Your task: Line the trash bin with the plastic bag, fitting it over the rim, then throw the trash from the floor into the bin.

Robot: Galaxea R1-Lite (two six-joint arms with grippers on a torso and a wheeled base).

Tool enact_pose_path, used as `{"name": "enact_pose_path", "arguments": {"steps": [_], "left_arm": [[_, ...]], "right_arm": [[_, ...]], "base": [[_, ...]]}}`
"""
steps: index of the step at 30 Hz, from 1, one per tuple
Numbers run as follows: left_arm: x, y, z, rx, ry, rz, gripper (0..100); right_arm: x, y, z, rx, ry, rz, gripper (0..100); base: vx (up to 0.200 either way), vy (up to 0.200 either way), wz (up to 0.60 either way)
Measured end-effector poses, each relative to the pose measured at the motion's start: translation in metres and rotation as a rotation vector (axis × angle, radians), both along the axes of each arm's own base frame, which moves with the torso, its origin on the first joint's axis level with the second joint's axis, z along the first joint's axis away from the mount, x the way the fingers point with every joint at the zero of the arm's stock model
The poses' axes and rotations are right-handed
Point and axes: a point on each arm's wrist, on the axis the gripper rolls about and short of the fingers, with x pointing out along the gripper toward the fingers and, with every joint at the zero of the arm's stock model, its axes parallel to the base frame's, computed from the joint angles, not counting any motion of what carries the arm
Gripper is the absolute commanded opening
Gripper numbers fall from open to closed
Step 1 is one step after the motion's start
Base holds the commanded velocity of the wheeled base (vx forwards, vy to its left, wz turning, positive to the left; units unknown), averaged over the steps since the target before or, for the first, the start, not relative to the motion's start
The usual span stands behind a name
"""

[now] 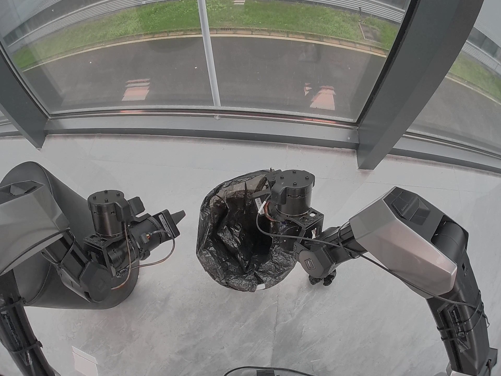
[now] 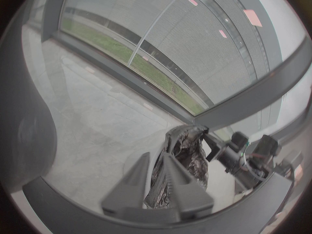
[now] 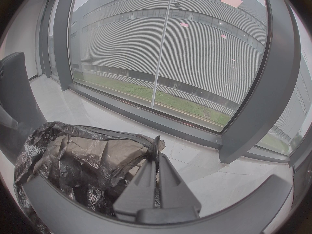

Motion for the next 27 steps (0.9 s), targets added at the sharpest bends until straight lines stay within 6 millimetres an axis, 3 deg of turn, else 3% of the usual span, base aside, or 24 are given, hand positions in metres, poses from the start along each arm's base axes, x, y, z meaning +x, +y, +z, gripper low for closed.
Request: {"name": "enact_pose_path", "arguments": {"steps": [14, 20, 27], "left_arm": [[-0.016, -0.016, -0.003, 0.309, -0.377, -0.034, 100], [-0.015, -0.019, -0.027, 0.499, -0.374, -0.087, 100], [-0.005, -0.022, -0.051, 0.550, -0.256, -0.146, 100]], "right_arm": [[0.000, 0.000, 0.000, 0.000, -0.001, 0.000, 0], [0.000, 0.000, 0.000, 0.001, -0.001, 0.000, 0], [0.000, 0.001, 0.000, 0.000, -0.001, 0.001, 0]], "base": [[0.000, 0.000, 0.00], [0.000, 0.000, 0.00], [0.000, 0.000, 0.00]]}}
